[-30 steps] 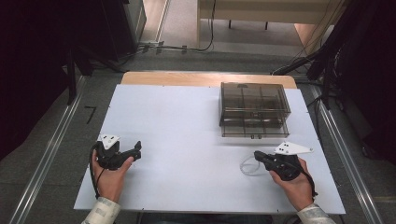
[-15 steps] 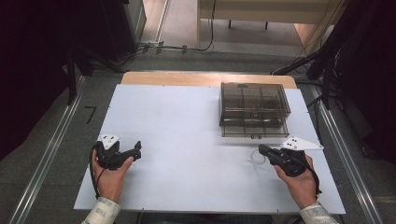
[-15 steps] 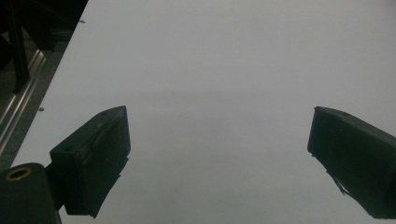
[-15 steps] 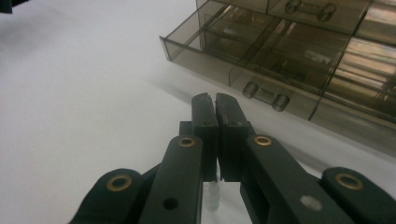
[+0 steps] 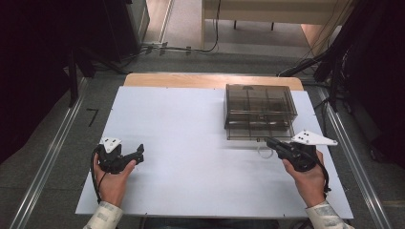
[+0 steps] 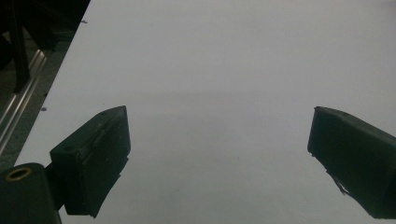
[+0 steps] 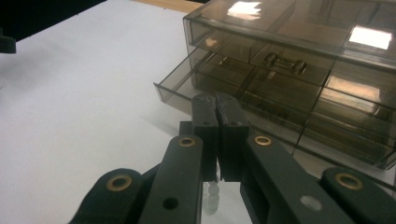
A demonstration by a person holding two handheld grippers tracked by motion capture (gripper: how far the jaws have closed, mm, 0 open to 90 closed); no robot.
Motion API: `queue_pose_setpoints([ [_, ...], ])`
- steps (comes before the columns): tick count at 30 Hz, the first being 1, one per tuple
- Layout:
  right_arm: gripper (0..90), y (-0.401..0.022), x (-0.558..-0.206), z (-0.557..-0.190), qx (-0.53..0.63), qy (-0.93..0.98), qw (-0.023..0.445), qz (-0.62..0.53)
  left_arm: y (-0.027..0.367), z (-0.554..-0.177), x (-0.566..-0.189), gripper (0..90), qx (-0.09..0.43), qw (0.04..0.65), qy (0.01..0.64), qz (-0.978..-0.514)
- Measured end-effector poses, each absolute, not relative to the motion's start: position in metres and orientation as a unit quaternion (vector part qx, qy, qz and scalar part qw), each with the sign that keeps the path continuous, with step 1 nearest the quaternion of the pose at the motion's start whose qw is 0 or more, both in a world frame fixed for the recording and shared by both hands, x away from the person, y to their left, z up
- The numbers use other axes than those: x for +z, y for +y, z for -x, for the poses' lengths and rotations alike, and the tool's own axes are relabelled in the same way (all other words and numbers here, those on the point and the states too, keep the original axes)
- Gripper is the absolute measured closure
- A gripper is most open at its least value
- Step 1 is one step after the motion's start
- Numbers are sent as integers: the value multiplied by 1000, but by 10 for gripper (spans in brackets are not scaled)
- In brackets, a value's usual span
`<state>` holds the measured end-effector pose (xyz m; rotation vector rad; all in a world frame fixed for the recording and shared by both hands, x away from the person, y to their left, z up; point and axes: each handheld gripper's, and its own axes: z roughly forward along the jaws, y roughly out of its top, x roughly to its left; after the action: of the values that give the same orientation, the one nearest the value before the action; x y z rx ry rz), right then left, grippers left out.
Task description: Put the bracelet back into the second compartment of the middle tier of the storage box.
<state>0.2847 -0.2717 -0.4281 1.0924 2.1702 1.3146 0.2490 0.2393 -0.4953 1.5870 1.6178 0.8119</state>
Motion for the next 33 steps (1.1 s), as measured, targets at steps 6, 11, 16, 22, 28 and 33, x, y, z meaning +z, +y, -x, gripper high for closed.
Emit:
queue_pose_setpoints([
  [6, 857, -271, -422, -290, 471, 767, 194, -390, 240, -249, -495, 65, 314, 360, 627, -615],
  [11, 857, -271, -417, -293, 475, 762, 198, -393, 240, -249, -495, 65, 315, 360, 627, -615],
  [16, 858, -272, -413, -296, 480, 757, 201, -394, 240, -249, -495, 65, 314, 361, 627, -615],
  [22, 857, -273, -411, -300, 482, 753, 203, -400, 240, -249, -495, 65, 314, 360, 627, -615],
  [28, 857, -272, -406, -305, 487, 748, 207, -400, 241, -249, -495, 65, 314, 360, 627, -615],
  [33, 857, -272, -404, -309, 490, 744, 209, -403, 241, -249, -495, 65, 315, 362, 627, -614],
])
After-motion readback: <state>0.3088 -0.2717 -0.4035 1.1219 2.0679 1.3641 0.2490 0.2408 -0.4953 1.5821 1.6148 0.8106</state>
